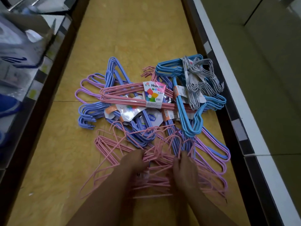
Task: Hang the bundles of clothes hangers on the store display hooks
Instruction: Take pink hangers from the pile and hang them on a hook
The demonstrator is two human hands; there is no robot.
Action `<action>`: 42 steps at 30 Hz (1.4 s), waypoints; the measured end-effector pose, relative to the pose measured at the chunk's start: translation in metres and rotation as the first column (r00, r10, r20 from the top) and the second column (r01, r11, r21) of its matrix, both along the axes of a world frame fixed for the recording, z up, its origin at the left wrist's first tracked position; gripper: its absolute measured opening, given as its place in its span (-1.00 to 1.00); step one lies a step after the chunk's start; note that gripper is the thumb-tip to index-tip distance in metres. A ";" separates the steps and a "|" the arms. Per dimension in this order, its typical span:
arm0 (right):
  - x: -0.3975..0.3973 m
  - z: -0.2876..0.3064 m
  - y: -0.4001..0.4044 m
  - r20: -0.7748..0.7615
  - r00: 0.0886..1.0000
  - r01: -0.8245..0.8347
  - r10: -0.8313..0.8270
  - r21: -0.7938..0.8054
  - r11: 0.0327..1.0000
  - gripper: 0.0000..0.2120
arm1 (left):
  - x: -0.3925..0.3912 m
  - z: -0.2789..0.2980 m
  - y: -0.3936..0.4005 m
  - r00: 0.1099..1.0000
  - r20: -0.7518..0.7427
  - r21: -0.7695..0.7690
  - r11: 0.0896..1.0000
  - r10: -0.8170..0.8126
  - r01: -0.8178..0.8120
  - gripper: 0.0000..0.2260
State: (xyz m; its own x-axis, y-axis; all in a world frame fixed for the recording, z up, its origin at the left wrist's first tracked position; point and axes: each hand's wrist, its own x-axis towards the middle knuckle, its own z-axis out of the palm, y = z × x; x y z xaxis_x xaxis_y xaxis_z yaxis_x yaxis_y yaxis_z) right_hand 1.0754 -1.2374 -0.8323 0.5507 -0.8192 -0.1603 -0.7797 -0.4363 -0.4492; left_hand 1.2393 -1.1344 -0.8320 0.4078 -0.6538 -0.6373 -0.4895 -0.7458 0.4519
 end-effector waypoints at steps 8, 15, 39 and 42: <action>0.025 -0.020 -0.014 0.025 0.998 -0.055 0.052 0.173 0.983 -0.85 | -0.018 -0.016 0.003 0.977 -0.210 0.060 0.998 0.041 -0.029 -0.81; -0.014 -0.025 -0.041 0.012 0.871 0.486 -0.492 0.132 0.864 -0.67 | -0.031 -0.032 0.010 0.987 0.124 0.116 0.989 -0.105 0.091 -0.71; -0.016 -0.027 -0.021 -0.267 0.931 0.265 -0.249 0.026 0.964 -0.52 | -0.032 -0.019 0.008 0.990 0.073 -0.133 0.983 -0.120 0.129 -0.69; -0.017 -0.028 -0.029 -0.362 0.916 0.210 -0.171 0.072 0.975 -0.65 | -0.025 -0.017 0.009 0.958 0.200 -0.073 0.972 -0.206 0.224 -0.64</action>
